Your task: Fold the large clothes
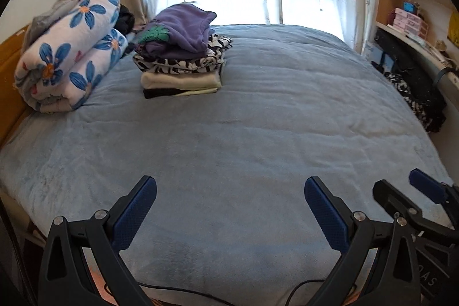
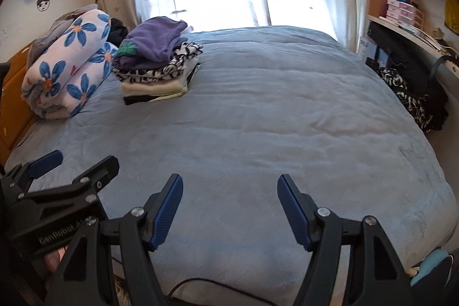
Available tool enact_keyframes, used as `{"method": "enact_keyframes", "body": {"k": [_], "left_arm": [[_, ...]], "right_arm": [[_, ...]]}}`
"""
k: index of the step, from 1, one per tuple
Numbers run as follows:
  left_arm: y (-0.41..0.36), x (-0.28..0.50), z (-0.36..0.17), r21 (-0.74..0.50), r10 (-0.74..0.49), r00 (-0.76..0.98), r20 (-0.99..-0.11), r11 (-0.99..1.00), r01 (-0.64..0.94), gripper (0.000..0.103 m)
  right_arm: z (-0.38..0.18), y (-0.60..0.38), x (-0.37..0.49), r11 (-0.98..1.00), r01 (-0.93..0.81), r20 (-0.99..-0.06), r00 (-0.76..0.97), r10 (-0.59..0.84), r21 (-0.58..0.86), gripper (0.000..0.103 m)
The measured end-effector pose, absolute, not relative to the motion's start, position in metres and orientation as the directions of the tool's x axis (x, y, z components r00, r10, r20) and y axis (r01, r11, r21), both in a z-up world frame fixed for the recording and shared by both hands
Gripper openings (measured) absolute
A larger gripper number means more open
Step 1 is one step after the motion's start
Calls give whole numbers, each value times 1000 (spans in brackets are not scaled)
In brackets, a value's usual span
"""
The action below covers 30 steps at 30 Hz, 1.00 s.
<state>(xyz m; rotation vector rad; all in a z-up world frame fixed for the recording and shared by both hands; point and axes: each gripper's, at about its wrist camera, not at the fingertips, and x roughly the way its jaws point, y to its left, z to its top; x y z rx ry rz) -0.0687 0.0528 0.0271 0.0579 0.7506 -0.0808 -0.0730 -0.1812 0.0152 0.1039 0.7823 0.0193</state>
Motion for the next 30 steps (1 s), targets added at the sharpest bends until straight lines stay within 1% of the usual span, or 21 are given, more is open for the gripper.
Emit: {"method": "enact_keyframes", "body": {"k": [11,30], "left_arm": [[51,-58,18,30,-41,703,-710,996,89,102],[54,-54,10,19,-42,676,-736,996,83,102]], "right_arm": [[4,-189,-61,990,35,-723,687,73,133,69],[-2,-184,-58,991,27,-737,670,82,135,69]]}}
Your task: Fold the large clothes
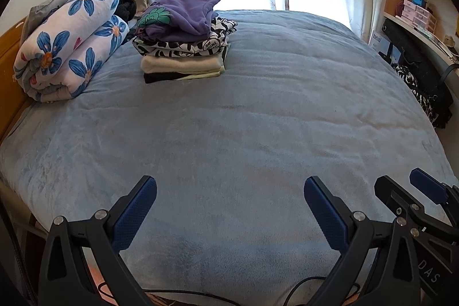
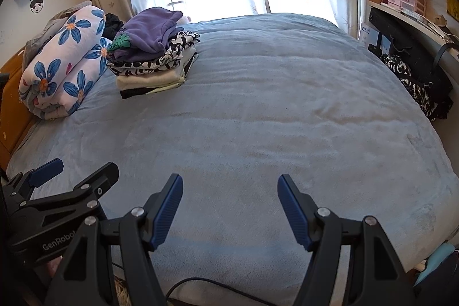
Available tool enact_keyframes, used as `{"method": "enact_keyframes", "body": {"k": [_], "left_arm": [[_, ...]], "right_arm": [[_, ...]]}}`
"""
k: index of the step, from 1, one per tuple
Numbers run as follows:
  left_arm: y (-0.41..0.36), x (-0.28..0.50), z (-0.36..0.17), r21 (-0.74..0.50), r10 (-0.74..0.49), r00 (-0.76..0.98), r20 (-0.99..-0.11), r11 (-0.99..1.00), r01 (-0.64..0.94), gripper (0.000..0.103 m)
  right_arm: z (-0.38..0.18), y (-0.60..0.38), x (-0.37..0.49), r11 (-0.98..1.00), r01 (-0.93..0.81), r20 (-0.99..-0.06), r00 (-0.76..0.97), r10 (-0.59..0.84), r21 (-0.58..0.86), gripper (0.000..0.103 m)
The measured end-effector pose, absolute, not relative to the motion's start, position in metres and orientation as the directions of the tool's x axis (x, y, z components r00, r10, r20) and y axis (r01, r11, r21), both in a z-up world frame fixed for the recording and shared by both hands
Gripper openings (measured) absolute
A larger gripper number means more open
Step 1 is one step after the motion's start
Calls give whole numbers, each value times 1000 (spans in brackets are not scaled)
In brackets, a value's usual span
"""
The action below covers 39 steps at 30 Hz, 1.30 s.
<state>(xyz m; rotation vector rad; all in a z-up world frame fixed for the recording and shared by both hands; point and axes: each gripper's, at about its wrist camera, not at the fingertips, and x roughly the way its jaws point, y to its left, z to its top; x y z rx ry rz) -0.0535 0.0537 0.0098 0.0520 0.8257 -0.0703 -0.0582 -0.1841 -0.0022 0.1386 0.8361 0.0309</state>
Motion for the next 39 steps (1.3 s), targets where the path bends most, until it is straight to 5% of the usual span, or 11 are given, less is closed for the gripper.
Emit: {"method": "enact_keyframes", "body": {"k": [39], "left_arm": [[56,-59,5,14,-39,669,-743,997,74,100]], "right_arm": [[-4,-183,-58,990,27,-742,665,84,136,69]]}}
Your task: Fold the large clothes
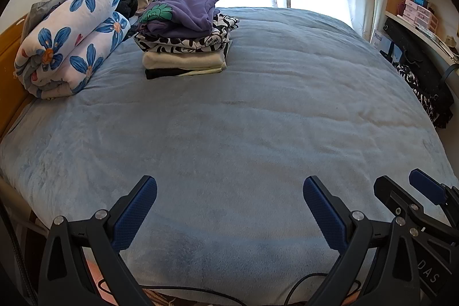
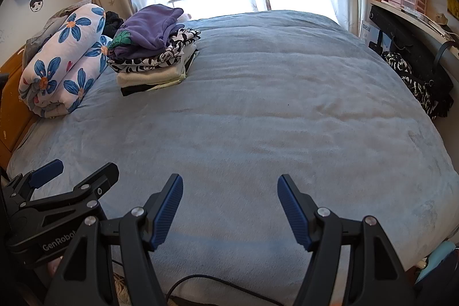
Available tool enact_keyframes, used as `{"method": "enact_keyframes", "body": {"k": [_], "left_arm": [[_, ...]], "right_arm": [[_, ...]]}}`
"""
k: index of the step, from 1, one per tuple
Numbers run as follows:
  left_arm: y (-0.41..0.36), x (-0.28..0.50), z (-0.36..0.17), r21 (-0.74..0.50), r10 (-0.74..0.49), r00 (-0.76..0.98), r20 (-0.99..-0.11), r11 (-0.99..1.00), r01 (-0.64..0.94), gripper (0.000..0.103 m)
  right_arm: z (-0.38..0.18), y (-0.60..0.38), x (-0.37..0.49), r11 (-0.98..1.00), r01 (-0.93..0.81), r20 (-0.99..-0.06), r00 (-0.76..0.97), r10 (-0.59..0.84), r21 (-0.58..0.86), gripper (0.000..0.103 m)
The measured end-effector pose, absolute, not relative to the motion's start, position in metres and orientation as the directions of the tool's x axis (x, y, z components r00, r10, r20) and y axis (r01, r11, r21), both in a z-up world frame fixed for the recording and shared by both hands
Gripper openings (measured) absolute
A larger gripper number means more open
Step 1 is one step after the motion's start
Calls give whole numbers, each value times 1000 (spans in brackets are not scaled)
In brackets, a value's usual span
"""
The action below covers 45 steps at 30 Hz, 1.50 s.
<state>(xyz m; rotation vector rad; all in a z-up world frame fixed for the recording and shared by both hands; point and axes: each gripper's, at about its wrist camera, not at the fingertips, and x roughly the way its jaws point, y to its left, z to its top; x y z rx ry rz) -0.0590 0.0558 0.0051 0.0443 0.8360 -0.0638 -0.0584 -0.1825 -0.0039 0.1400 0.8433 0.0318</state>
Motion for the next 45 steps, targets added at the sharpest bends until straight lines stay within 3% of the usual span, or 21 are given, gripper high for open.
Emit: {"method": "enact_keyframes", "body": {"k": [45], "left_arm": [[56,-60,5,14,-41,668,-743,997,77,100]], "right_arm": [[-3,-180,-59,990,29,-744,663,83,136,69]]}}
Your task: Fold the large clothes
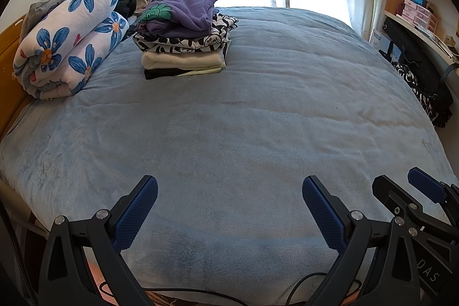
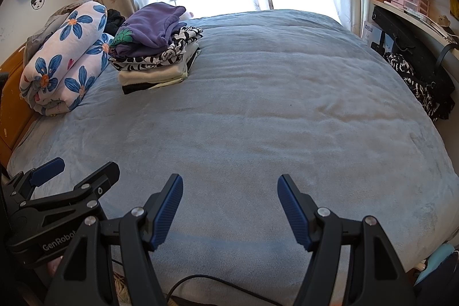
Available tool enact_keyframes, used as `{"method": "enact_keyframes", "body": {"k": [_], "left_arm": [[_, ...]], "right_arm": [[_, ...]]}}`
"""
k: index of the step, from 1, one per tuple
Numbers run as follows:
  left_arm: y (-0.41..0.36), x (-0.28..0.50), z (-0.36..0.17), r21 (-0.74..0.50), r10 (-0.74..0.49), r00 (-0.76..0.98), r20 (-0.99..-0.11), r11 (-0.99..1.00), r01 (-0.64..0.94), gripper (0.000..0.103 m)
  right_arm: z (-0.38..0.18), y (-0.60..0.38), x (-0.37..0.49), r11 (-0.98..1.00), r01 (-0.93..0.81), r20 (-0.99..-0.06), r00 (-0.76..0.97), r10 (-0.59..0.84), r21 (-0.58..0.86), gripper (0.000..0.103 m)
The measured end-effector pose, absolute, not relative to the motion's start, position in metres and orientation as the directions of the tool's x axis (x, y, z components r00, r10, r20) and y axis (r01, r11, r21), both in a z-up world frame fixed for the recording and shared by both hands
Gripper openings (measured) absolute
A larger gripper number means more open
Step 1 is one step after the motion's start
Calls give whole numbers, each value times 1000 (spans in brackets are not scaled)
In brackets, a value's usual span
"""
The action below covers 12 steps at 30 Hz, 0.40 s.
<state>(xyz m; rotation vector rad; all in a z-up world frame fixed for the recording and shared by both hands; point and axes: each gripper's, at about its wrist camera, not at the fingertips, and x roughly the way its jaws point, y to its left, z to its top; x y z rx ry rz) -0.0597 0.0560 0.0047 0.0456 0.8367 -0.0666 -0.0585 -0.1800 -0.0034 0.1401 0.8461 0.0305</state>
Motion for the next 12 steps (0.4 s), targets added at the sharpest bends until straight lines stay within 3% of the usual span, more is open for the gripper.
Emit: {"method": "enact_keyframes", "body": {"k": [12], "left_arm": [[64,-50,2,10,-52,654,-754,996,90,99]], "right_arm": [[-3,-180,-58,990,29,-746,661,83,135,69]]}}
